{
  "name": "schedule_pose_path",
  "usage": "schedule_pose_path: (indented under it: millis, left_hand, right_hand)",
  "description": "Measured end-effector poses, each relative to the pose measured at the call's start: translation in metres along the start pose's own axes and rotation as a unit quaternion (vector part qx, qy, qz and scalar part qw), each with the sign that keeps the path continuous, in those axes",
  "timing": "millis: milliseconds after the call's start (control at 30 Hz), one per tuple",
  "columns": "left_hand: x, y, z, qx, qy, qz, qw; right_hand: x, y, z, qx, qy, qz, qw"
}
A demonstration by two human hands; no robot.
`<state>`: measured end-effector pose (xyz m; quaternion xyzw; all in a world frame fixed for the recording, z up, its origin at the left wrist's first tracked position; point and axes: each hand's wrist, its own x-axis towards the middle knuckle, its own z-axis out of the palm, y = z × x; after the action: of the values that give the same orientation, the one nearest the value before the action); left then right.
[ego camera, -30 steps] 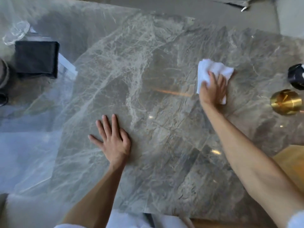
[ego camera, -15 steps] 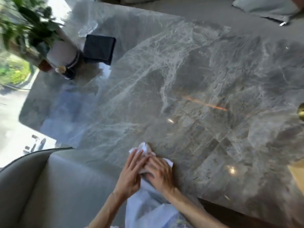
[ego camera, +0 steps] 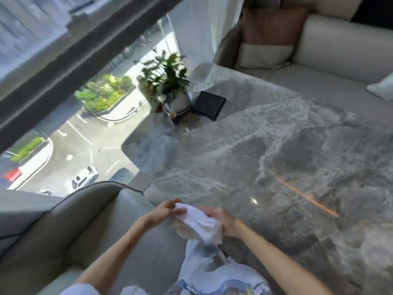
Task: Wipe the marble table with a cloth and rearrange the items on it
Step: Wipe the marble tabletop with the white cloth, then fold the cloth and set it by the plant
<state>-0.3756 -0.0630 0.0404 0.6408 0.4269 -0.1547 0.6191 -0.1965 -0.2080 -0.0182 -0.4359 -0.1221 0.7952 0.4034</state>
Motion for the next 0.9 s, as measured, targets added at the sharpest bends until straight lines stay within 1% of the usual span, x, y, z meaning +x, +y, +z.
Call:
schedule_pose_path:
  millis: [33, 67, 100, 167, 200, 233, 300, 367, 400, 467, 533, 600, 667, 767, 833, 900]
  left_hand:
    - [-0.007, 0.013, -0.013, -0.070, -0.006, -0.010, 0.997]
    - [-0.012, 0.027, -0.026, -0.123, -0.014, -0.008, 0.992]
    - [-0.016, 0.039, -0.039, -0.156, -0.021, 0.004, 0.988]
    - [-0.018, 0.066, -0.064, -0.165, -0.019, 0.032, 0.986]
    - [-0.015, 0.080, -0.074, -0.154, -0.010, 0.043, 0.987]
    - [-0.009, 0.092, -0.084, -0.142, -0.002, 0.054, 0.988]
    - [0.008, 0.116, -0.101, -0.139, 0.000, 0.072, 0.988]
    - [0.031, 0.139, -0.117, -0.160, -0.011, 0.083, 0.984]
    - [0.042, 0.150, -0.125, -0.170, -0.023, 0.084, 0.982]
    - [0.066, 0.169, -0.144, -0.175, -0.061, 0.078, 0.980]
    - [0.087, 0.185, -0.160, -0.150, -0.093, 0.084, 0.981]
    - [0.106, 0.201, -0.175, -0.117, -0.091, 0.114, 0.982]
    - [0.126, 0.212, -0.188, -0.111, -0.071, 0.144, 0.981]
    - [0.145, 0.224, -0.209, -0.134, -0.086, 0.177, 0.971]
    - [0.155, 0.226, -0.221, -0.091, -0.088, 0.179, 0.976]
    - [0.165, 0.217, -0.226, -0.028, -0.091, 0.159, 0.983]
  right_hand:
    - [-0.003, -0.017, -0.001, 0.110, -0.027, 0.018, 0.993]
    - [-0.004, -0.033, -0.004, 0.177, -0.058, 0.016, 0.982]
    - [-0.006, -0.051, -0.004, 0.208, -0.094, 0.002, 0.974]
    - [-0.012, -0.087, 0.001, 0.227, -0.192, -0.042, 0.954]
    - [-0.014, -0.104, 0.004, 0.223, -0.218, -0.074, 0.947]
    - [-0.015, -0.118, 0.007, 0.218, -0.229, -0.105, 0.943]
    - [-0.016, -0.145, 0.009, 0.228, -0.221, -0.131, 0.939]
    - [-0.012, -0.169, 0.006, 0.230, -0.178, -0.156, 0.944]
    - [-0.008, -0.180, 0.003, 0.224, -0.143, -0.167, 0.949]
    - [0.003, -0.198, -0.004, 0.212, -0.056, -0.185, 0.958]
    - [0.015, -0.212, -0.008, 0.191, 0.037, -0.198, 0.961]
    - [0.029, -0.224, -0.010, 0.169, 0.151, -0.220, 0.949]
    - [0.043, -0.238, -0.011, 0.146, 0.229, -0.252, 0.929]
    - [0.062, -0.252, -0.010, 0.142, 0.317, -0.278, 0.896]
    - [0.072, -0.251, -0.011, 0.139, 0.365, -0.273, 0.879]
    - [0.084, -0.233, -0.013, 0.133, 0.409, -0.246, 0.869]
